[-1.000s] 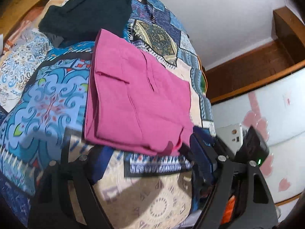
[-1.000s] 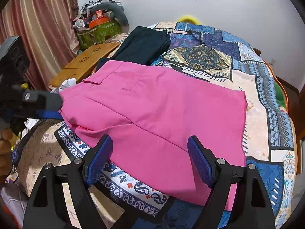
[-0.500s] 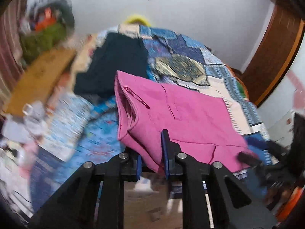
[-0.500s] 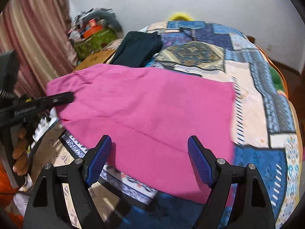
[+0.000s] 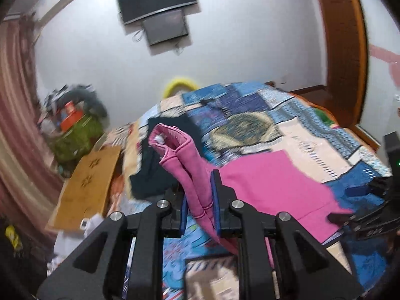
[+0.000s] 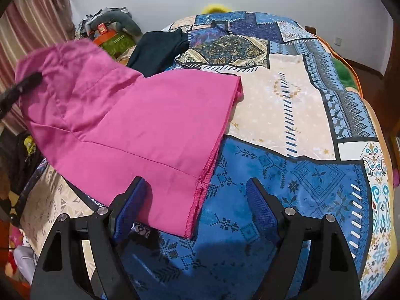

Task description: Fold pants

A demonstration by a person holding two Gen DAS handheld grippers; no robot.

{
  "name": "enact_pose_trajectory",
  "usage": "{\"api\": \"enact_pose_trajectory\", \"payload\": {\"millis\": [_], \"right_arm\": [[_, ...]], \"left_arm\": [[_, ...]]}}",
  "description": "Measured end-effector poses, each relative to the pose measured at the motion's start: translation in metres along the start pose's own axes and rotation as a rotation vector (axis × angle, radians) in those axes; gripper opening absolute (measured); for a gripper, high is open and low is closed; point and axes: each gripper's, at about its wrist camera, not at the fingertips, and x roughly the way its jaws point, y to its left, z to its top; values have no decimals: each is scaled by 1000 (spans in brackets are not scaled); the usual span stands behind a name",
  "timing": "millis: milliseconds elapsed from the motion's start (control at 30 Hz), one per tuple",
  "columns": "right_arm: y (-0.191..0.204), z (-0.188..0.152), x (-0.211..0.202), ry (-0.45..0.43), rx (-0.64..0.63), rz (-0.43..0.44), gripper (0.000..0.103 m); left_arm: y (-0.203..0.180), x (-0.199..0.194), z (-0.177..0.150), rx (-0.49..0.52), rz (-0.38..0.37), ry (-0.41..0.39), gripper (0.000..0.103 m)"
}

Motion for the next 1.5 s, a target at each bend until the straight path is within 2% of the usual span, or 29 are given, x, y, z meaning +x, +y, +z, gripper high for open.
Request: {"api": "enact_pose_trajectory", "payload": {"millis": [133,400,533,733,967,1033,1100,1233,1367,1500], "right_arm": [[-1,0,1,0,5,2,79],[-3,1,2,-4,14,14,79],[-3,0,2,-6,18,18,79],[-3,0,2,-7,15,19,79],[-4,0,2,-8,13,19,79],[-4,0,2,-8,14,19,79],[-4,0,2,-9,14,18,79],[-5,0,1,-11,12,13,79],[-5,0,-4,-21,10,3,79],[-6,1,-9,-35,6,-12,79]], "left_arm": [[-9,2,20,-6,-118,16,15],[-22,23,52,-67,-375,147,15],[-43,32,53,-50,-460,202,15],[-72,54,44,-51,-550,296,15],[-91,63,30,-14,-574,361,17],[-95,62,27,2,-579,383,29],[-96,61,26,18,-588,393,48],[-88,58,29,15,-579,381,55],[-65,59,39,-32,-580,356,64],[-41,65,57,-54,-519,296,71]]}}
